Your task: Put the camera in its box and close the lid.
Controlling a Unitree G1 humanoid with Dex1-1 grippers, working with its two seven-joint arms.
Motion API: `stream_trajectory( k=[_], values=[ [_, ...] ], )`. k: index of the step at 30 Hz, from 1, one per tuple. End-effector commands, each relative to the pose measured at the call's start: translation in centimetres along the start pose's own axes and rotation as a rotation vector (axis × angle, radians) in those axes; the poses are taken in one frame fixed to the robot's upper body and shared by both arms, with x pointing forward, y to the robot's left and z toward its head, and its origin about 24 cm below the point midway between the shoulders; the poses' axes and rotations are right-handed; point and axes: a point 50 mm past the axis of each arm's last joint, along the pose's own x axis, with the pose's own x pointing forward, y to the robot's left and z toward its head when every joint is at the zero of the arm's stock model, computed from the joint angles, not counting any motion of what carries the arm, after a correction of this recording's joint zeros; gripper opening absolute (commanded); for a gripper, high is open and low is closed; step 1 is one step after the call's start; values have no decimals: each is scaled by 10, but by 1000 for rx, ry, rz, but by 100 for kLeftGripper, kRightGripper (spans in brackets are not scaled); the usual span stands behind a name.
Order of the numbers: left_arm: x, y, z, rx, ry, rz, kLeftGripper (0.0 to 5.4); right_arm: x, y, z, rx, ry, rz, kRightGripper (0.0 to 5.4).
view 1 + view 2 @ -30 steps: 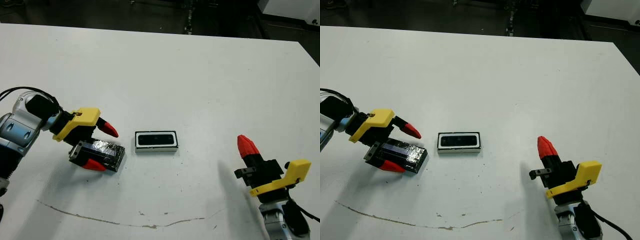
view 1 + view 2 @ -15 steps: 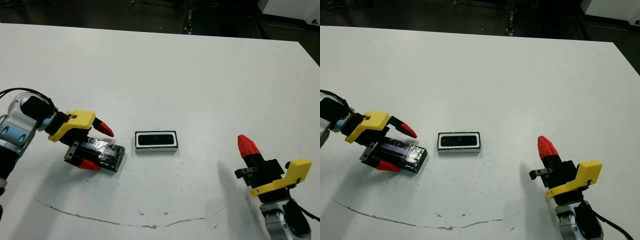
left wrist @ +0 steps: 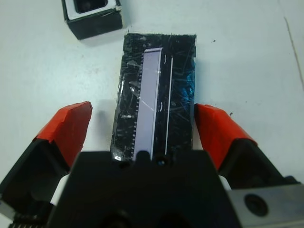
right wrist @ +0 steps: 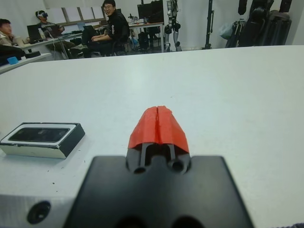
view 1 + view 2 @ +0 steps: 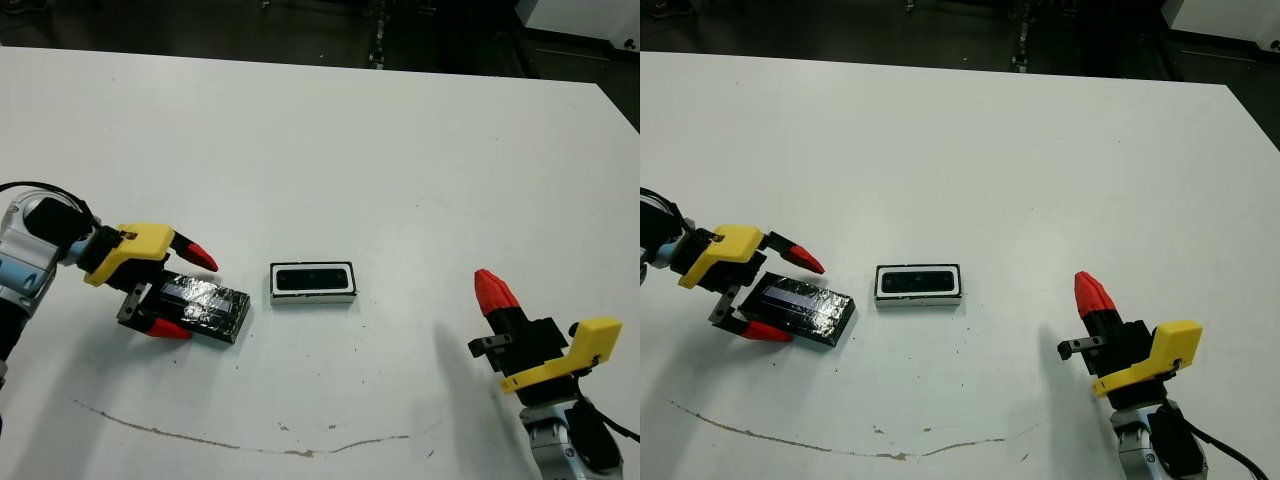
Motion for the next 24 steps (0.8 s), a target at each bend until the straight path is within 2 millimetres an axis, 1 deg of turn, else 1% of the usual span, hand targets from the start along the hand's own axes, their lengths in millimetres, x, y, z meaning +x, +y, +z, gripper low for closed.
stream_trajectory(
  k=[1,4,7,9,15,20,22,24],
  values=[
    [0,-2,-4,-54,22,-9,540,-1,-3,-2,15,11,8,0],
    [1,-3,-6,-109,35,-12,540,-2,-3,-2,-1,19,-5,0],
    [4,-3,-8,-125,20,-13,517,-3,-3,-1,-25,16,-12,0],
    [6,-3,-10,-136,12,-11,494,-3,-3,-1,-23,19,-14,0],
    [9,-4,-14,-172,-1,9,402,-3,-3,-1,-16,24,-13,0],
    [11,-5,-15,-193,-6,-6,332,-3,-3,-2,4,34,-15,0],
    [11,-5,-15,-191,-6,-6,317,-4,-3,-2,9,39,-19,0],
    [12,-5,-15,-196,-6,-7,317,-3,-3,-2,1,30,-7,0]
  ],
)
